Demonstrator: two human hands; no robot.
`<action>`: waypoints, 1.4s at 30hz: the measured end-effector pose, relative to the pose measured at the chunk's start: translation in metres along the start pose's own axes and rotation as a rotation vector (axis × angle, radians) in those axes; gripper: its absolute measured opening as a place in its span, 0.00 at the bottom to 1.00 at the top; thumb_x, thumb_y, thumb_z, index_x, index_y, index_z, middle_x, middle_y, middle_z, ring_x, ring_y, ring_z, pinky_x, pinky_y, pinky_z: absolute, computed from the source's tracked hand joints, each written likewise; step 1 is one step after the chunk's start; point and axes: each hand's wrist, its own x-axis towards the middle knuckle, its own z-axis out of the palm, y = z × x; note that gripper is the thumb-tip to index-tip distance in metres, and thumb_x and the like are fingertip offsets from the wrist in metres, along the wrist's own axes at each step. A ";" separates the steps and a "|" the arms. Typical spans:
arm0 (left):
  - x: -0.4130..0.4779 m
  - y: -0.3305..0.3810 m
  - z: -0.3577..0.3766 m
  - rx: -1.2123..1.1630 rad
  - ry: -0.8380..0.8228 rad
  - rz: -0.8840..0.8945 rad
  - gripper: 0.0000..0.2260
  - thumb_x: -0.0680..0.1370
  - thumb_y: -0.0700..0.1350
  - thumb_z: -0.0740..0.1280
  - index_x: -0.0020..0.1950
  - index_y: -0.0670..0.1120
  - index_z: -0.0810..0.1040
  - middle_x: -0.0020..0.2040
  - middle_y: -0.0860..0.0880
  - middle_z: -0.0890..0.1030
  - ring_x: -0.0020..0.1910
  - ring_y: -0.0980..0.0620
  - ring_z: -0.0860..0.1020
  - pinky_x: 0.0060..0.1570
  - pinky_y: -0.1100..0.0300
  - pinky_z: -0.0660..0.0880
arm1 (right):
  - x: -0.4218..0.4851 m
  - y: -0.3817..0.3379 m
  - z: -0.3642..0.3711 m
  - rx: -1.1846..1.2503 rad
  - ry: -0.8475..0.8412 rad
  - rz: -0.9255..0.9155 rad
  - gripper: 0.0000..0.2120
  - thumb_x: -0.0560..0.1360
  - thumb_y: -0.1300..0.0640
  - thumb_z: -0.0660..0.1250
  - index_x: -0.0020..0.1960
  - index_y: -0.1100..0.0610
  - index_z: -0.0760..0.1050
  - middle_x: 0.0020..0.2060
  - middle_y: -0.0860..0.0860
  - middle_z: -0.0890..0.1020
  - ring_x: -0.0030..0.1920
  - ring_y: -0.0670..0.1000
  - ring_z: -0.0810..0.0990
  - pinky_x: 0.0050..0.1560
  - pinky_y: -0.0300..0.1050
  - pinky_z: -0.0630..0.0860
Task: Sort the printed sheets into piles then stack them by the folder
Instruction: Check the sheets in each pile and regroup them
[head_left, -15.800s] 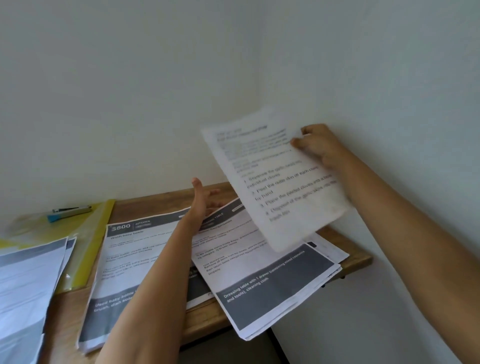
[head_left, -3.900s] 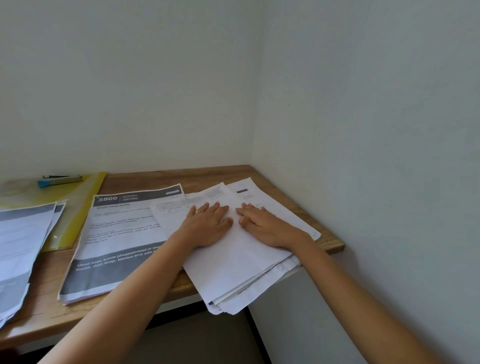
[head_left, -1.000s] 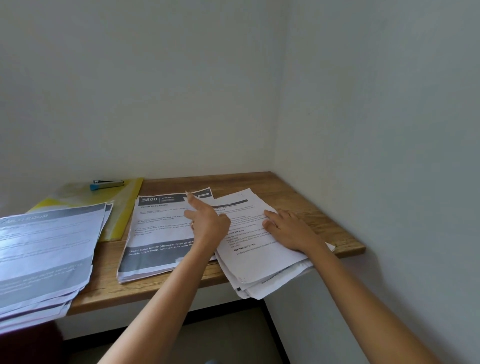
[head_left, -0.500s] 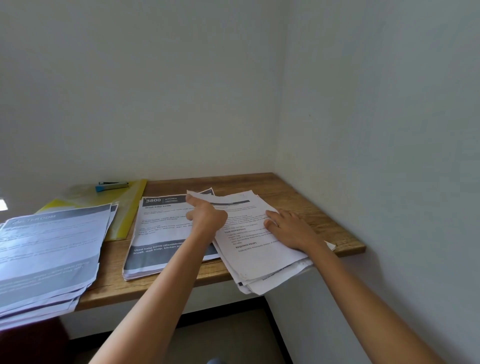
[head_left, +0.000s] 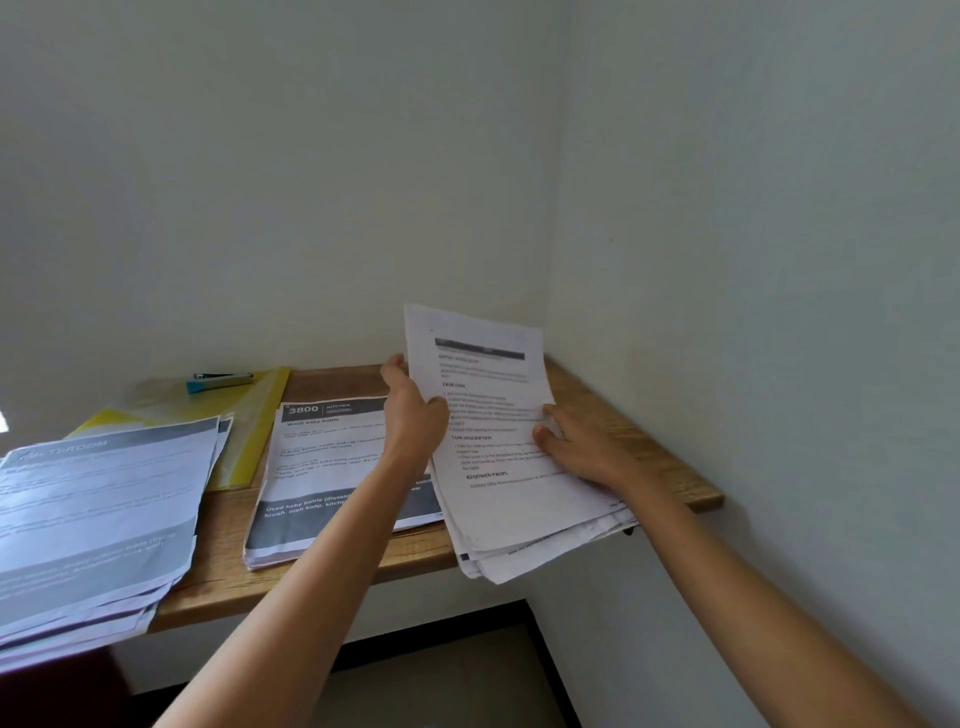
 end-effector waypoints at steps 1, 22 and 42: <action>0.004 0.004 0.001 -0.001 -0.001 0.030 0.27 0.77 0.30 0.60 0.72 0.47 0.54 0.52 0.50 0.76 0.43 0.55 0.77 0.31 0.64 0.73 | 0.003 -0.001 -0.005 0.042 0.040 -0.022 0.28 0.81 0.48 0.57 0.76 0.56 0.56 0.73 0.51 0.64 0.72 0.52 0.64 0.68 0.39 0.59; 0.058 0.065 0.036 -0.086 -0.058 0.429 0.15 0.81 0.38 0.59 0.66 0.41 0.59 0.53 0.53 0.73 0.46 0.59 0.77 0.39 0.67 0.78 | 0.050 -0.024 -0.085 0.631 0.674 -0.054 0.05 0.80 0.64 0.52 0.54 0.58 0.64 0.42 0.46 0.72 0.41 0.43 0.72 0.37 0.38 0.68; 0.051 0.018 0.048 0.021 -0.086 0.277 0.04 0.83 0.40 0.52 0.58 0.44 0.61 0.49 0.51 0.74 0.44 0.57 0.76 0.41 0.59 0.77 | 0.050 -0.003 -0.063 0.474 0.617 -0.016 0.07 0.82 0.62 0.50 0.48 0.60 0.65 0.41 0.50 0.73 0.39 0.47 0.72 0.38 0.40 0.68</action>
